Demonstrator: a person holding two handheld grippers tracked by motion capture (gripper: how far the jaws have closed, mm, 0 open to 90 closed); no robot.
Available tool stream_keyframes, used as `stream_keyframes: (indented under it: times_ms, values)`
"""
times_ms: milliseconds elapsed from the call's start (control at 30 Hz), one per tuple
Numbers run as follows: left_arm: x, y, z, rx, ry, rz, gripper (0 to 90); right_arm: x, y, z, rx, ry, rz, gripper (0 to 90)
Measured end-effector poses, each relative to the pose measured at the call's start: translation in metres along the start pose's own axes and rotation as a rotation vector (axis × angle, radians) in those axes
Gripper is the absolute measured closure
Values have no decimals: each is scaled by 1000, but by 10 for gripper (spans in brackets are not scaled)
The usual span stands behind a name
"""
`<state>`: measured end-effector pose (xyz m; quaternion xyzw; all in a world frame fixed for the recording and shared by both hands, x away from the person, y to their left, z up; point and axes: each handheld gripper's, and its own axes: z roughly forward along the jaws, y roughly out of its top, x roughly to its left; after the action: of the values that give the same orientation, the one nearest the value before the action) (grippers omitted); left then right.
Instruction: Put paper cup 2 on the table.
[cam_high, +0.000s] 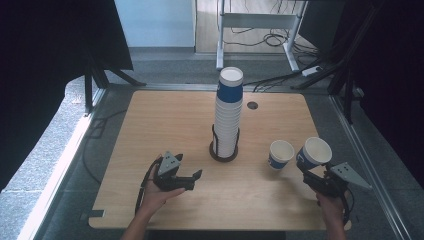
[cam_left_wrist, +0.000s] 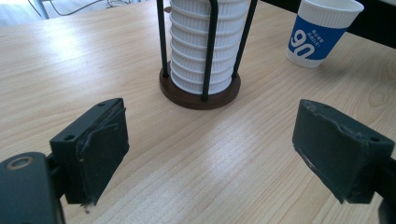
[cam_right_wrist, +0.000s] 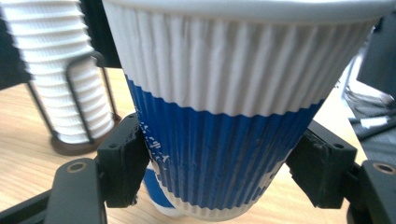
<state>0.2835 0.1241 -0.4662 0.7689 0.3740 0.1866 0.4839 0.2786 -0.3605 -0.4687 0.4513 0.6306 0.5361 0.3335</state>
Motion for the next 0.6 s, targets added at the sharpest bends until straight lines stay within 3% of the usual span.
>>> stream_keyframes:
  times_ms: [267, 433, 600]
  values:
    - [-1, -1, 2, 8, -1, 2, 108, -12, -11, 8, 50, -46, 21, 273]
    - [-2, -1, 4, 13, -4, 9, 108, -15, -17, 17, 105, -78, 8, 272]
    - [-2, -2, 4, 13, -4, 8, 108, -21, -23, 25, 155, -98, 30, 272]
